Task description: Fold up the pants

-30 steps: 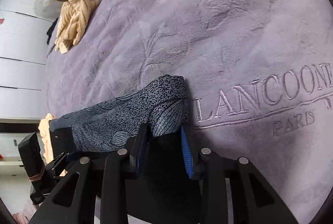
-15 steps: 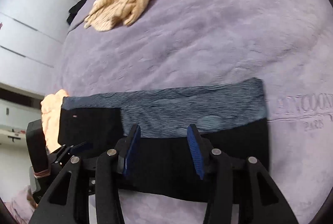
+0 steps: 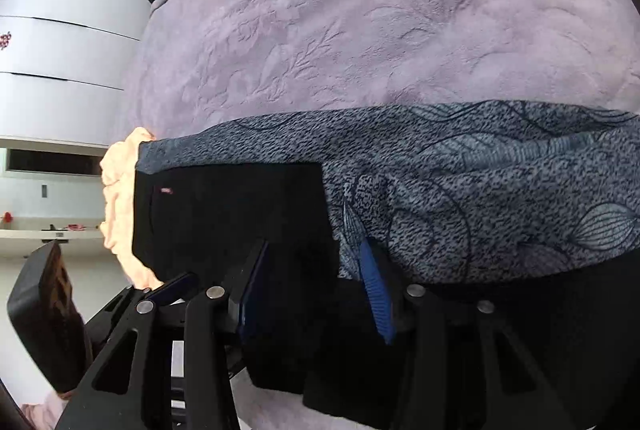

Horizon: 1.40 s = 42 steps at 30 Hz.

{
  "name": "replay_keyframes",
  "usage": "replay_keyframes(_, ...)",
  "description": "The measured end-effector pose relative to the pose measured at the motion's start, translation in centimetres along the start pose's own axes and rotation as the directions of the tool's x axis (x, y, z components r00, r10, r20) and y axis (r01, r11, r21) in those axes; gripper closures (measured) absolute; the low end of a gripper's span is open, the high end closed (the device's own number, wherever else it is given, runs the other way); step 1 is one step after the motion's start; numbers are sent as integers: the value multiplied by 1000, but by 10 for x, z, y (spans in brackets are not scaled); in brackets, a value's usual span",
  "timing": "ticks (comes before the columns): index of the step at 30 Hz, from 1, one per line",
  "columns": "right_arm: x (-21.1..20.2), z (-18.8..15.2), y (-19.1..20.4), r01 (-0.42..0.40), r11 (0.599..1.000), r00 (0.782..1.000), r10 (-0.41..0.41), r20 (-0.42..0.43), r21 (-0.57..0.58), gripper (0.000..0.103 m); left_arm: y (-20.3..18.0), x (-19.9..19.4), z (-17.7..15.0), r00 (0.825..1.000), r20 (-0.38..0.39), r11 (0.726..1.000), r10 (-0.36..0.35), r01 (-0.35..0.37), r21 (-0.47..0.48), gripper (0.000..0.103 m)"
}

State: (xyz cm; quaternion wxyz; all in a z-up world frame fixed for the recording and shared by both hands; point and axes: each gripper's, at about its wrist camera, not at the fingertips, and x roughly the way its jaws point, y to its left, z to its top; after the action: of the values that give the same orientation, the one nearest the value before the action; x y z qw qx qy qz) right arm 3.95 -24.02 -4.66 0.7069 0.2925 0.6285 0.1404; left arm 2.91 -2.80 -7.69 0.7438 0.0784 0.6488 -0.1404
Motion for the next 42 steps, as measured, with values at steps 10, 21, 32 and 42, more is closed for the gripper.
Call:
replay_keyframes(10,-69,-31,-30,22,993,995,-34,94,118,52,12,-17,-17,1000,-13,1000,21,-21,15,13)
replay_keyframes(21,-19,-52,-53,-5,973,1000,9,-16,232,43,6,-38,-54,999,-36,1000,30,-30,-6,13)
replay_keyframes(32,-70,-76,-51,10,989,999,-3,-52,147,33,-22,-82,-74,999,-5,999,34,-34,-13,13)
replay_keyframes(42,-117,-99,-75,0,974,999,-12,52,227,16,-59,-105,-49,999,0,999,44,-44,-21,13)
